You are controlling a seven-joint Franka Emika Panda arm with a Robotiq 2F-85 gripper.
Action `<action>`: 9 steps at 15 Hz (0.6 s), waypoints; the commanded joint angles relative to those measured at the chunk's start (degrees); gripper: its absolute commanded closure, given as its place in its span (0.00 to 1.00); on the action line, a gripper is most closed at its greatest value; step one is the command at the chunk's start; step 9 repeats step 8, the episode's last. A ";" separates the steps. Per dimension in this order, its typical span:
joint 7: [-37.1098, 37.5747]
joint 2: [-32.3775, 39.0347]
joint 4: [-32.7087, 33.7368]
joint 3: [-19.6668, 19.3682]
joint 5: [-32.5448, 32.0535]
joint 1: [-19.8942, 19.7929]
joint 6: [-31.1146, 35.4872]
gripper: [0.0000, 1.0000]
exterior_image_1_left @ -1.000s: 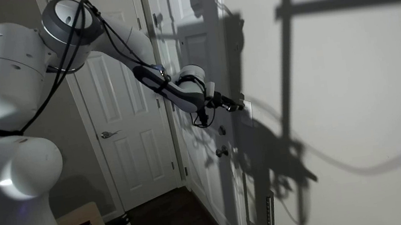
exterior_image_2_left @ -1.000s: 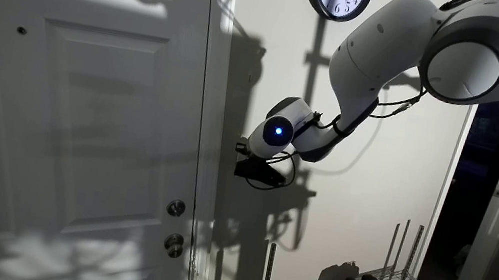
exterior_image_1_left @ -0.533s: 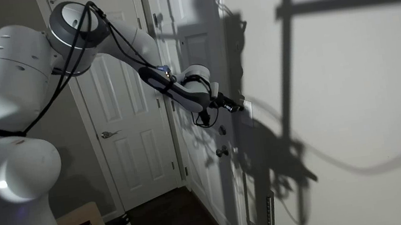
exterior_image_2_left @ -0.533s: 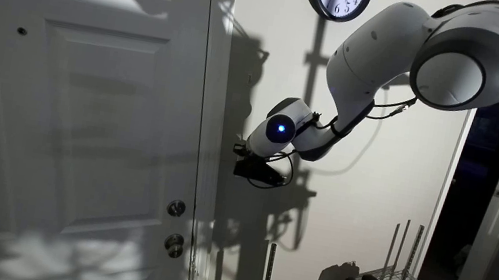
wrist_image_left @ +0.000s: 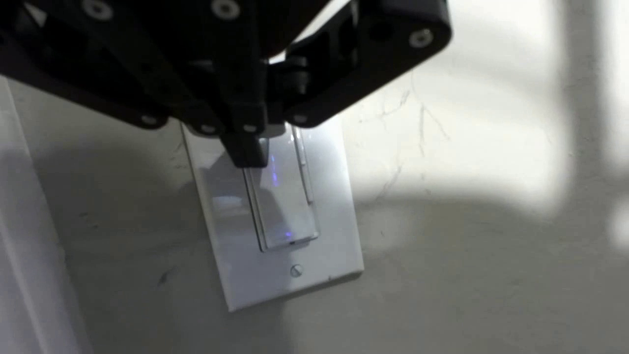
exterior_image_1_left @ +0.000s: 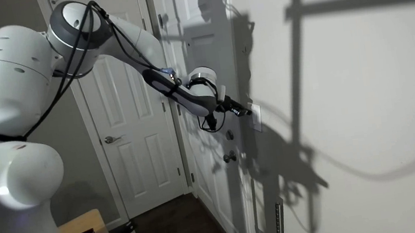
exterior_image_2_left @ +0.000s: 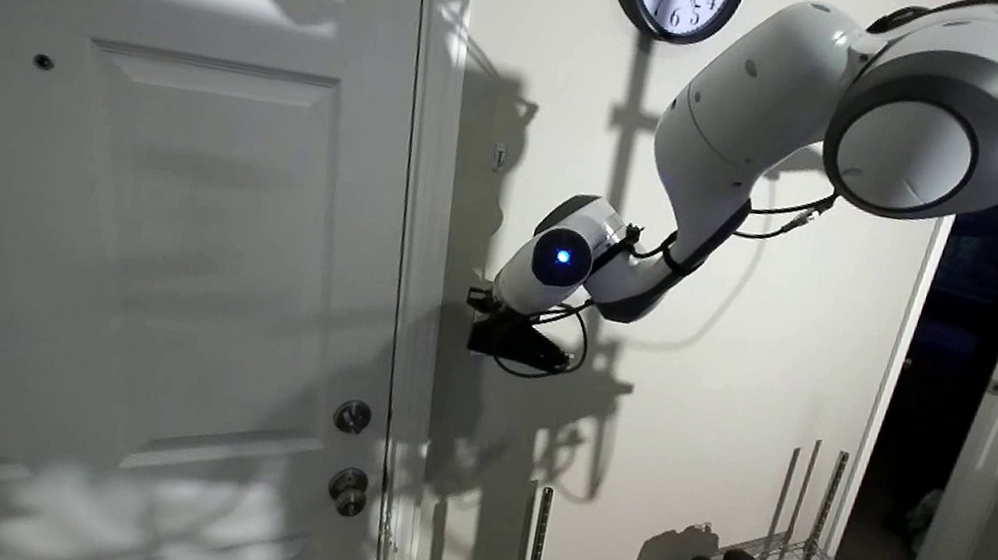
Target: Flip the switch on the wall
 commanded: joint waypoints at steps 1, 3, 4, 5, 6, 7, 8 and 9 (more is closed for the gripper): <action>-1.17 -4.30 -6.14 -0.87 0.28 3.46 -2.58 0.99; -2.55 -4.81 -7.62 -0.28 1.74 3.38 -1.66 0.99; -2.50 -4.86 -8.08 -0.11 2.04 3.40 -1.05 0.99; -2.35 -4.99 -8.62 -0.07 2.18 3.52 -0.95 0.99; -2.25 -5.13 -9.15 -0.05 2.36 3.61 -0.91 0.99; -2.25 -5.26 -9.62 -0.06 2.52 3.72 -0.96 0.99; -2.60 -5.32 -10.02 -0.02 2.81 3.73 -1.10 0.99; -2.60 -5.32 -10.02 -0.02 2.81 3.73 -1.10 0.99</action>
